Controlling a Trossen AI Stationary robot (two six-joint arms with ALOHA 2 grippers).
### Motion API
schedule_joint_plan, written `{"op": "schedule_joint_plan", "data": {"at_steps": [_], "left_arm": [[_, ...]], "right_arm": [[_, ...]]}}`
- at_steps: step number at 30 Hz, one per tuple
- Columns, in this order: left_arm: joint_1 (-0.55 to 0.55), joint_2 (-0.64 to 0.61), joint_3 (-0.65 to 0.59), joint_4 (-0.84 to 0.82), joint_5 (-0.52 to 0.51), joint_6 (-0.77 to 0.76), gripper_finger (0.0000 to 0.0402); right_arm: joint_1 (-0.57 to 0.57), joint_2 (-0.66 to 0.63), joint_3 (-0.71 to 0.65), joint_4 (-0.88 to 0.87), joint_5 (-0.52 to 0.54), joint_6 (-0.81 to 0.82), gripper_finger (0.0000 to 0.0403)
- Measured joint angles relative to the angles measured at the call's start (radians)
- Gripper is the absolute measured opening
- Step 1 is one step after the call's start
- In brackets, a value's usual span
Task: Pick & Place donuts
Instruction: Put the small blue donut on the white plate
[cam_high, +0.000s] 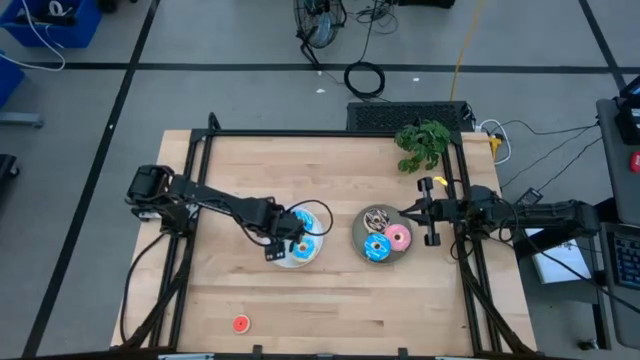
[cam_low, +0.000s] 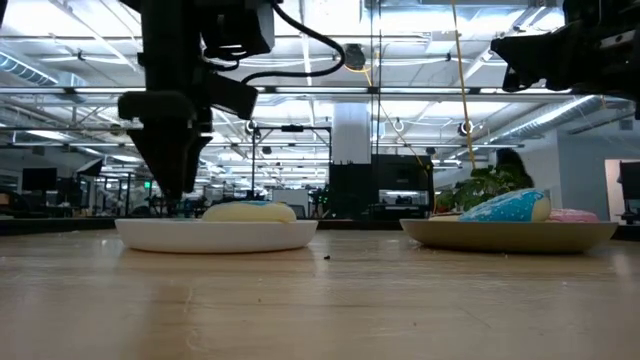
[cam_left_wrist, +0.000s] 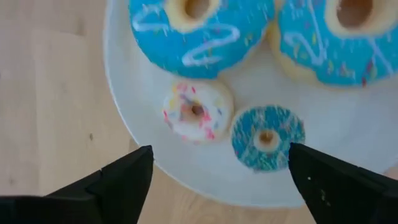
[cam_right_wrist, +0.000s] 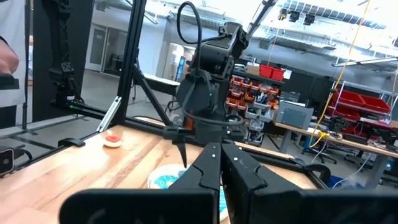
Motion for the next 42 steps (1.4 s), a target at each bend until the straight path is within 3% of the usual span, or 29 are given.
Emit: {"op": "schedule_joint_plan", "data": {"at_steps": [9,13,19,23,27,32,42], "left_arm": [[0.006,0.001,-0.016,-0.023,-0.010,0.017,0.0319],[-0.023,0.001,0.000,-0.066,-0.006,0.035,0.0279],[-0.105,0.000,0.084,-0.228,0.004,-0.035,0.0180],[-0.188,-0.012,0.087,-0.201,0.075,-0.062,0.0092],[-0.252,-0.012,0.079,-0.075,0.028,-0.045,0.0013],[-0.243,0.008,0.080,0.086,-0.039,-0.030,0.0005],[-0.167,0.113,0.080,0.085,-0.041,0.047,0.0004]], "right_arm": [[0.000,0.052,0.000,0.039,0.000,-0.008,0.0000],[0.000,0.054,0.000,0.045,0.000,-0.009,0.0000],[0.000,0.055,0.000,0.043,0.000,-0.012,0.0000],[0.000,0.062,0.000,0.043,0.000,-0.011,0.0000],[0.000,0.067,0.000,0.046,0.000,-0.010,0.0000],[0.000,0.079,0.000,0.081,0.000,-0.002,0.0000],[0.000,0.097,0.000,0.083,0.000,-0.010,0.0000]]}}
